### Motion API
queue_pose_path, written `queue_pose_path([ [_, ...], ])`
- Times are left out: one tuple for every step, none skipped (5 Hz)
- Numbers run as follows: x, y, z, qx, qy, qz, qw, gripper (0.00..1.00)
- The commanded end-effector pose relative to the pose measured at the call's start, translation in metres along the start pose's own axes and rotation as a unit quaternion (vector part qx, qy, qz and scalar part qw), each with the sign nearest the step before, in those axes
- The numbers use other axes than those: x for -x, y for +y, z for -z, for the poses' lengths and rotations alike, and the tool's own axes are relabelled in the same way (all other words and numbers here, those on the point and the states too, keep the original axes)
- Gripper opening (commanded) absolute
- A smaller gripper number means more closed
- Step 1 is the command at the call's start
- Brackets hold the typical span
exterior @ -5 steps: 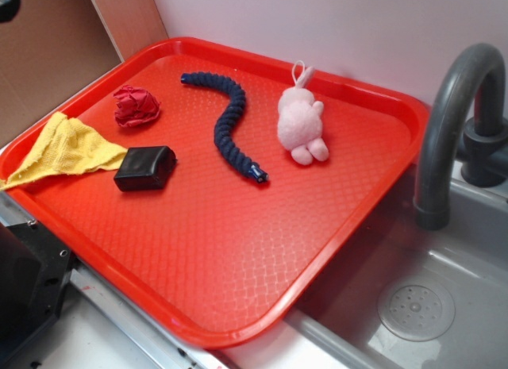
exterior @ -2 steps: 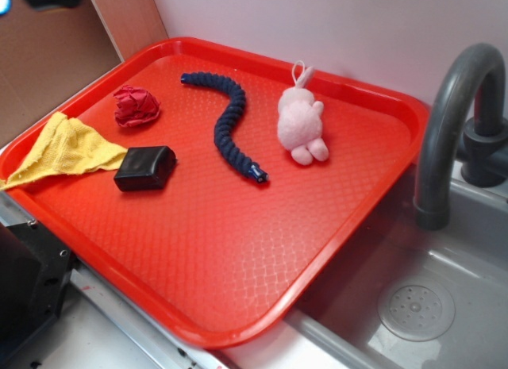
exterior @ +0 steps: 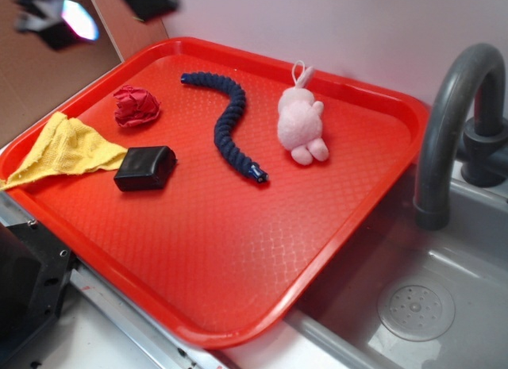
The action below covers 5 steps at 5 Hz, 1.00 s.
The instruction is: Grab the pink bunny.
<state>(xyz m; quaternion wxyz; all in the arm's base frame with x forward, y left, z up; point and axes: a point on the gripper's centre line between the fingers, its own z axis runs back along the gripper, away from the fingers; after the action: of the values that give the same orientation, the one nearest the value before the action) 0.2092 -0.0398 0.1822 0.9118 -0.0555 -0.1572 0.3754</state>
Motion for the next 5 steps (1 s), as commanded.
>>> queue_pose_path([
  [-0.008, -0.04, 0.033, 0.007, -0.001, -0.018, 1.0, 1.0],
  [0.002, -0.063, 0.055, 0.013, 0.004, -0.02, 1.0, 1.0],
  [0.002, -0.081, 0.07, 0.028, 0.01, -0.033, 0.999, 1.0],
  [0.002, -0.092, 0.086, 0.026, 0.024, -0.041, 0.999, 1.0],
  [0.006, -0.102, 0.106, 0.006, 0.022, -0.038, 0.999, 1.0],
])
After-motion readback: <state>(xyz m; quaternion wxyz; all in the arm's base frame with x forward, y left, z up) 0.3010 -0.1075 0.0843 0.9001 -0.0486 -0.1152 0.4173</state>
